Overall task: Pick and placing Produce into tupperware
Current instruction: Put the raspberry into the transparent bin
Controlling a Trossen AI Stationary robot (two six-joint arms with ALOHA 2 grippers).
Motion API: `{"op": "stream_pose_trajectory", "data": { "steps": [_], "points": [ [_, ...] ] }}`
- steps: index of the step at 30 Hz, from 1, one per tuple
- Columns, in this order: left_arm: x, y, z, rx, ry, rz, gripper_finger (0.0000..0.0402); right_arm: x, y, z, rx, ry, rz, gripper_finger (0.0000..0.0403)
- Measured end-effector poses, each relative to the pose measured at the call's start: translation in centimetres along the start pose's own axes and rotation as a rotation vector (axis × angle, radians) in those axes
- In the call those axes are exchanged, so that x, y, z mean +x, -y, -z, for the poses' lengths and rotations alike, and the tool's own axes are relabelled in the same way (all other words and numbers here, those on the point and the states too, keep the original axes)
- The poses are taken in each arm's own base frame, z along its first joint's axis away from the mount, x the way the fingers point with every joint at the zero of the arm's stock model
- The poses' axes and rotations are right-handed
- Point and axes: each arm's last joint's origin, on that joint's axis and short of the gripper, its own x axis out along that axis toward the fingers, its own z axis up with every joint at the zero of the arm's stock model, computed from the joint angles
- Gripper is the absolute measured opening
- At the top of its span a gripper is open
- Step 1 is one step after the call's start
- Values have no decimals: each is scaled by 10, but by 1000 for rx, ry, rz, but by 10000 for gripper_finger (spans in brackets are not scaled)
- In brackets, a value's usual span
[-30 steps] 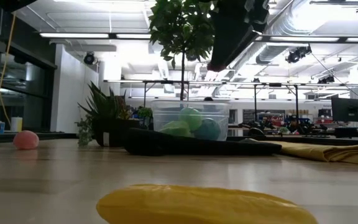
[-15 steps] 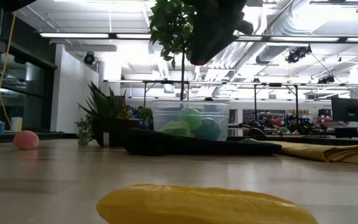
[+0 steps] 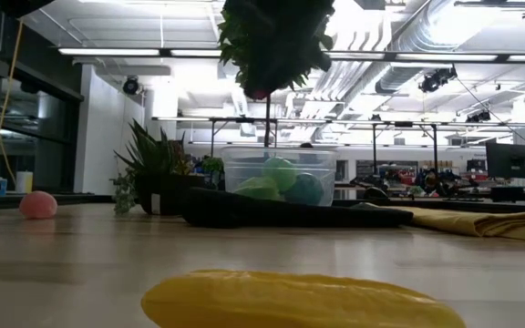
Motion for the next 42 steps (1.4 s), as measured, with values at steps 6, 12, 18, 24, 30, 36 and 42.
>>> {"op": "stream_pose_trajectory", "data": {
  "steps": [6, 12, 18, 24, 30, 36, 42],
  "points": [
    [0, 0, 0, 0, 0, 0, 5, 13, 19, -13, 28, -17, -10, 87],
    [0, 0, 0, 0, 0, 0, 5, 26, 30, -17, 36, -36, 0, 87],
    [0, 0, 0, 0, 0, 0, 5, 42, 30, -13, 29, -67, -1, 87],
    [0, 0, 0, 0, -1, 0, 5, 58, 31, -8, 10, -113, 3, 87],
    [0, 0, 0, 1, -1, 0, 5, 72, 33, -3, 17, -144, 18, 87],
    [0, 0, 0, 0, -1, 0, 5, 79, 39, -3, 36, -158, 38, 87],
    [0, 0, 0, 0, -1, 0, 5, 83, 48, -7, 57, -160, 55, 87]
  ]
}}
